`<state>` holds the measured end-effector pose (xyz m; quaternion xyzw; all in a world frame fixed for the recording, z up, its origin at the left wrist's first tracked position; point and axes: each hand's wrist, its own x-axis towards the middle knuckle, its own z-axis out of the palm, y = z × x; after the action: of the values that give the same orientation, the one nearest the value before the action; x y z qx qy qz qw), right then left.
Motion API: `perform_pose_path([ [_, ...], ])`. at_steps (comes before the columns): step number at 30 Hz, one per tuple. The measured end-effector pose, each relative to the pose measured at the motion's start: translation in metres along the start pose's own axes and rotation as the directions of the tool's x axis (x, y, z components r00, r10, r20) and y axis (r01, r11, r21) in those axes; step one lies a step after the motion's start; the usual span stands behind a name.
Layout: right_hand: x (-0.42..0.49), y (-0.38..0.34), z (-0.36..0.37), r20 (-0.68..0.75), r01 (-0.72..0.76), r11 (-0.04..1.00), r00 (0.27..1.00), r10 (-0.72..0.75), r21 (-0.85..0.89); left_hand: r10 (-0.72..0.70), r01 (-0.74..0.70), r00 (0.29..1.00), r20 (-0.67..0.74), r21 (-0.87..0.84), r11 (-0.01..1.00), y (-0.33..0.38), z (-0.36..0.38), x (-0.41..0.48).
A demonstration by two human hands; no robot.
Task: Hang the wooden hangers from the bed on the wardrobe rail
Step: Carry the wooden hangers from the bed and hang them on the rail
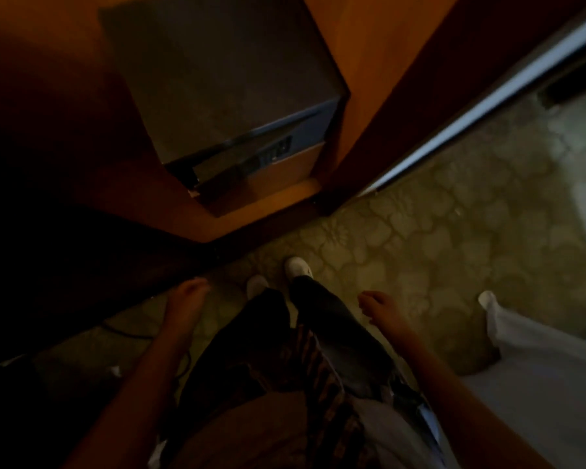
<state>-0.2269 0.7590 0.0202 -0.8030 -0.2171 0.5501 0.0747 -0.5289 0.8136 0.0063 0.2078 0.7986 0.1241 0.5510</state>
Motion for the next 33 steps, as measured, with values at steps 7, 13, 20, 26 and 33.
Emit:
perform_pose_path([
  [7, -0.041, 0.089, 0.018, -0.116, -0.179, 0.949, 0.97, 0.215, 0.259, 0.003, -0.036, 0.99, 0.144, 0.222, 0.974, 0.01, 0.035, 0.01],
  [13, -0.058, 0.153, 0.033, -0.101, -0.215, 0.883, 0.955, 0.279, 0.417, 0.104, -0.16, 0.974, 0.201, 0.286, 0.945, 0.044, 0.076, 0.001],
  [20, -0.068, 0.211, 0.013, -0.03, -0.222, 0.796, 0.957, 0.288, 0.563, 0.099, -0.192, 0.967, 0.235, 0.417, 0.888, 0.014, 0.134, -0.039],
  [26, -0.076, 0.292, -0.032, -0.133, -0.183, 0.716, 0.923, 0.361, 0.674, 0.114, -0.382, 0.903, 0.415, 0.652, 0.654, -0.048, 0.201, -0.081],
  [33, -0.102, 0.385, -0.066, -0.152, -0.174, 0.485, 0.814, 0.56, 0.857, 0.119, -0.614, 0.782, 0.611, 0.724, 0.316, -0.045, 0.312, -0.117],
])
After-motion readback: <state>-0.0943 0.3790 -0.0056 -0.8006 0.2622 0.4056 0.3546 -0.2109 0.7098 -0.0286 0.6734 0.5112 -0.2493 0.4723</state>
